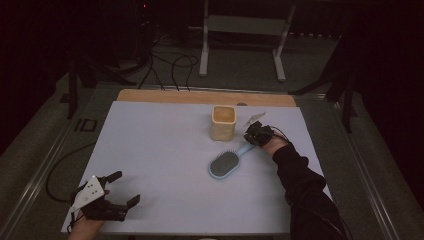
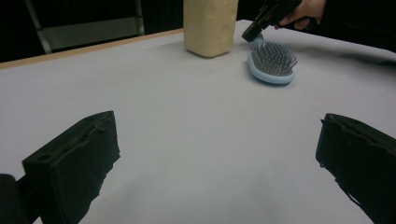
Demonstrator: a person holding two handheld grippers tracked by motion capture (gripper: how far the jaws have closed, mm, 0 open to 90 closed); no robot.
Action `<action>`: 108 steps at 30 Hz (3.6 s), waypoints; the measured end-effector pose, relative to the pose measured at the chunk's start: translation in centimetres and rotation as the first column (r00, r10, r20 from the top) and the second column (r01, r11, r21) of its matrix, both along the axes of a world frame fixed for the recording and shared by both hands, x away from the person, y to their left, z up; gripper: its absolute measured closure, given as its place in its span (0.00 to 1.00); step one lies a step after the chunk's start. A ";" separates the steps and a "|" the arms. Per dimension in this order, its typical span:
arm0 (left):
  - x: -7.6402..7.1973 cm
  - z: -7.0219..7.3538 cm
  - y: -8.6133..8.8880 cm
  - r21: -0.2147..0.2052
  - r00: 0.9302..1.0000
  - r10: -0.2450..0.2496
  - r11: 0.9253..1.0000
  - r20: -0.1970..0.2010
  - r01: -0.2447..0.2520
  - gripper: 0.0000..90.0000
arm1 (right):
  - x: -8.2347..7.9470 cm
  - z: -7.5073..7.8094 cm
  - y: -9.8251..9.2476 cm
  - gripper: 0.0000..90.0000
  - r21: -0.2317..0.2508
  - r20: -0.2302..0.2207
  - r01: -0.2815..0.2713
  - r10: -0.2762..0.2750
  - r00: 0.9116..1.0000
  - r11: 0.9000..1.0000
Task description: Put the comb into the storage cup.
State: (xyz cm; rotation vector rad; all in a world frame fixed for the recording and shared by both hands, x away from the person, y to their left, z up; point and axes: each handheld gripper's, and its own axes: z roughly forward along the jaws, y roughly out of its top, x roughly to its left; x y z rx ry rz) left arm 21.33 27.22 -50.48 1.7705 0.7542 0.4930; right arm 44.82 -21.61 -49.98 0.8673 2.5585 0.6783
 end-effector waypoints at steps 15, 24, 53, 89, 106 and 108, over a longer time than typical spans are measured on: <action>-0.1 0.0 0.0 0.007 1.000 0.000 1.000 -0.002 0.000 0.00 | -3.1 0.0 -2.0 1.00 -0.039 -0.025 -0.060 0.059 0.998 0.997; 0.0 0.0 0.0 0.009 1.000 0.002 1.000 -0.002 -0.002 0.00 | -5.7 -0.1 -3.3 1.00 -0.006 -0.053 -0.078 0.078 0.996 0.997; -0.1 0.0 0.0 0.009 1.000 0.005 1.000 -0.003 -0.005 0.00 | -14.5 -0.2 -3.5 1.00 0.023 -0.091 -0.142 0.144 0.985 0.990; -0.1 0.0 -0.1 0.009 1.000 0.008 1.000 -0.002 -0.008 0.00 | -16.4 2.6 -2.3 0.99 0.030 -0.036 -0.077 0.078 0.996 0.997; -0.2 0.1 -0.1 0.009 1.000 0.004 1.000 0.001 -0.004 0.00 | -16.9 5.7 0.6 0.51 0.057 0.003 -0.049 0.049 0.999 0.997; -0.1 0.1 -0.1 0.007 1.000 0.002 1.000 0.002 -0.002 0.00 | -16.7 5.6 0.9 0.40 0.059 -0.012 -0.036 0.037 0.999 0.998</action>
